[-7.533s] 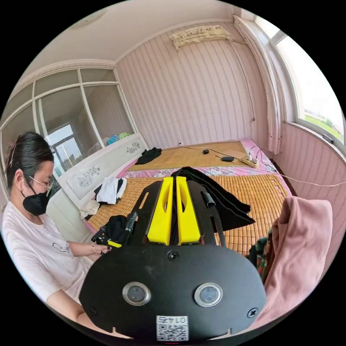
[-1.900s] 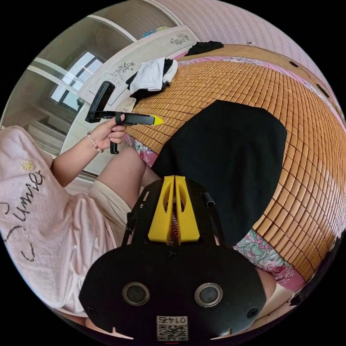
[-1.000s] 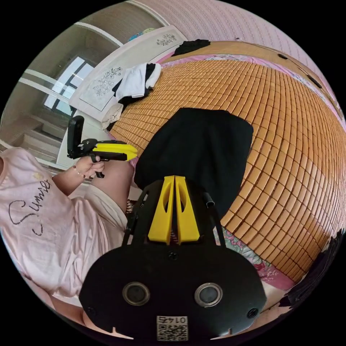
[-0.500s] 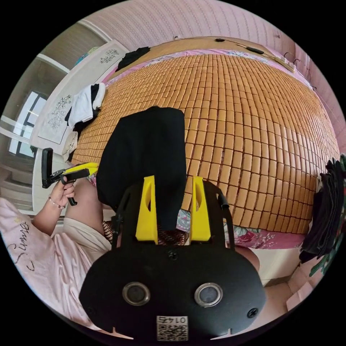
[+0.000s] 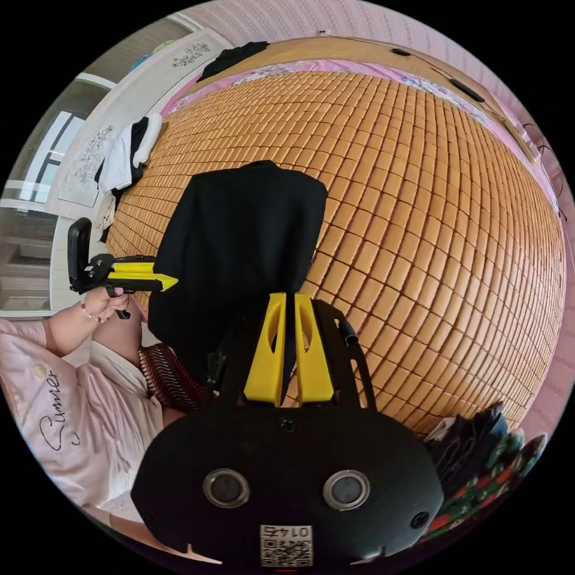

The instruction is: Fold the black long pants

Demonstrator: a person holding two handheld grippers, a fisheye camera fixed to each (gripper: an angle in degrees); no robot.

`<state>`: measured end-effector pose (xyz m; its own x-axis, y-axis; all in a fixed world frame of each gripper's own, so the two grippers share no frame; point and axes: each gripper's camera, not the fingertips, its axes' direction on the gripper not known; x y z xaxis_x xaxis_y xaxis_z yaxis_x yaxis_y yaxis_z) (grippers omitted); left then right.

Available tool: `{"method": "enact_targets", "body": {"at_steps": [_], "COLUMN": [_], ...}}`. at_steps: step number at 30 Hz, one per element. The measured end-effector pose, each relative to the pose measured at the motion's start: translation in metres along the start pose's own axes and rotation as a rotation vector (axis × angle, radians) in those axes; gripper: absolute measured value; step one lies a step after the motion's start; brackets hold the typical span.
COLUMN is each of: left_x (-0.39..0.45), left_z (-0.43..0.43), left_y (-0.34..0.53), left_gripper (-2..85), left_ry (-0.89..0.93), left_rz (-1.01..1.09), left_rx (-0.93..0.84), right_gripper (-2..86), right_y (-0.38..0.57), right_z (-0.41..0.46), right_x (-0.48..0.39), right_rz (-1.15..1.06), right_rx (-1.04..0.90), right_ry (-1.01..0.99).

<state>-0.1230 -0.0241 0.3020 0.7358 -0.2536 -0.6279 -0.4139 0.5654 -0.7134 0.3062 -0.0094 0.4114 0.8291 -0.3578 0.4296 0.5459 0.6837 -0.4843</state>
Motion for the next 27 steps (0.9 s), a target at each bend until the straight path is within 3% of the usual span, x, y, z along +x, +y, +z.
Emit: {"method": "enact_targets", "body": {"at_steps": [4, 8, 10, 14, 17, 21, 24, 27], "left_x": [0.067, 0.126, 0.151, 0.160, 0.148, 0.094, 0.039, -0.028], "left_z": [0.063, 0.109, 0.119, 0.099, 0.058, -0.040, -0.123, -0.220], "left_y": [-0.097, -0.161, -0.186, -0.180, -0.141, -0.032, 0.071, 0.186], "left_gripper": [5.0, 5.6, 7.4, 7.7, 7.0, 6.7, 6.7, 6.5], "left_ry": [0.058, 0.055, 0.083, 0.173, 0.121, 0.014, -0.155, -0.381], "left_rz": [0.143, 0.167, 0.126, 0.165, 0.269, 0.337, 0.255, -0.014], "left_rx": [0.005, 0.031, 0.045, 0.047, 0.071, 0.153, 0.184, 0.243], "right_gripper": [1.5, 1.8, 1.8, 5.2, 7.8, 8.9, 9.1, 9.9], "right_y": [-0.029, -0.036, -0.027, -0.021, -0.024, -0.029, -0.033, -0.040], "right_z": [-0.028, -0.044, -0.063, -0.090, -0.077, -0.041, 0.003, 0.040], "right_x": [0.084, 0.162, 0.191, 0.170, 0.126, -0.003, -0.133, -0.266], "right_rz": [0.136, 0.373, 0.568, 0.604, 0.527, 0.233, -0.048, -0.308], "right_rx": [-0.162, -0.262, -0.203, 0.044, 0.112, 0.203, 0.174, 0.133], "right_ry": [0.316, 0.490, 0.555, 0.481, 0.387, 0.237, 0.131, -0.001]}}
